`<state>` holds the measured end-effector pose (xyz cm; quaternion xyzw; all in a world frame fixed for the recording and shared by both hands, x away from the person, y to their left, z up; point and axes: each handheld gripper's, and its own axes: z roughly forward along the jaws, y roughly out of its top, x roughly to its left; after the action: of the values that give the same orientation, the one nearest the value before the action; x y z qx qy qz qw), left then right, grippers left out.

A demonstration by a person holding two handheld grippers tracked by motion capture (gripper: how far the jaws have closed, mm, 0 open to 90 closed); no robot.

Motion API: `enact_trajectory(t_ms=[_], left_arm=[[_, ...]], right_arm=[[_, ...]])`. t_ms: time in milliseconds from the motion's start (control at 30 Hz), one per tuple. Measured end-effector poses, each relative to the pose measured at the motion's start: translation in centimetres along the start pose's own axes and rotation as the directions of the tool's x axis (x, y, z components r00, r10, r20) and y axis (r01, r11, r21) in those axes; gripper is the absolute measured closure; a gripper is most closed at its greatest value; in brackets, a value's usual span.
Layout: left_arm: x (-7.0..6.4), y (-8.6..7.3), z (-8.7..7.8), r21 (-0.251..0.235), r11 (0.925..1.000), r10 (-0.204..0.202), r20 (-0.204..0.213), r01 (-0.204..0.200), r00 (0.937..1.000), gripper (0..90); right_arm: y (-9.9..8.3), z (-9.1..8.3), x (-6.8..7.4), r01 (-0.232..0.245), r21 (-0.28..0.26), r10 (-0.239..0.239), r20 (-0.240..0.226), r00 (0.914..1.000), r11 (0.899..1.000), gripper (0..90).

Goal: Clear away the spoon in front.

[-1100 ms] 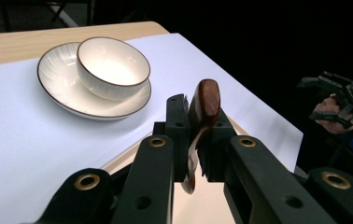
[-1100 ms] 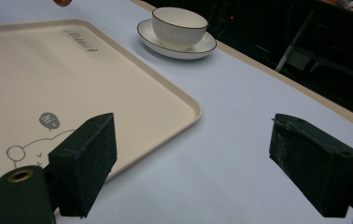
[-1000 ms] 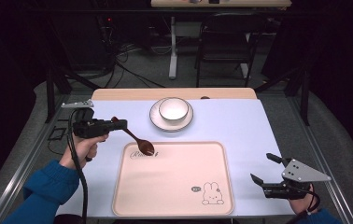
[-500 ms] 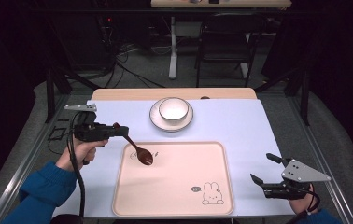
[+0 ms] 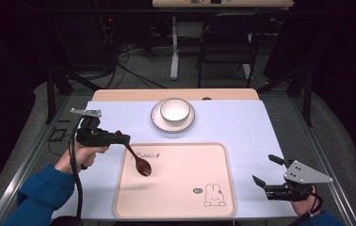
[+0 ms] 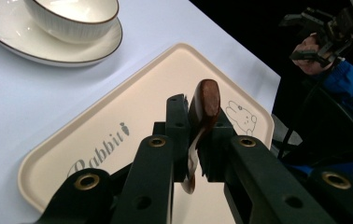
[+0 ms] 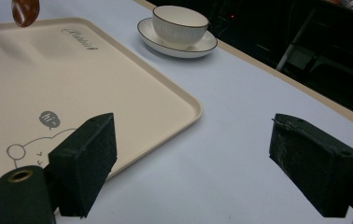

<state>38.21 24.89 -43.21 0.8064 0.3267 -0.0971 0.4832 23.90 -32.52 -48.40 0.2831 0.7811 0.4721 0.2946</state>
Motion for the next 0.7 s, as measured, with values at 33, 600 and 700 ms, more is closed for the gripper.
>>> enact_trajectory(t_ms=[33, 600, 700], left_arm=[[0.2, -0.2, 0.2, 0.013, 0.9999, -0.008, -0.003, 0.008, 1.0, 83.8], [1.6, -1.8, 0.9, 0.09, 0.9937, -0.066, -0.007, 0.067, 0.9978, 83.8], [1.8, -1.9, 1.0, 0.1, 0.9922, -0.074, -0.009, 0.074, 0.9972, 83.8]], right_arm=[[0.0, 0.0, 0.0, 0.0, 0.0, 0.0, 0.0, 1.0, 1.0, 14.1], [0.0, 0.0, 0.0, -0.001, 0.003, 0.001, 0.001, 1.0, 1.0, 14.1], [0.0, 0.0, 0.0, -0.001, 0.003, 0.001, 0.001, 1.0, 1.0, 14.1]])
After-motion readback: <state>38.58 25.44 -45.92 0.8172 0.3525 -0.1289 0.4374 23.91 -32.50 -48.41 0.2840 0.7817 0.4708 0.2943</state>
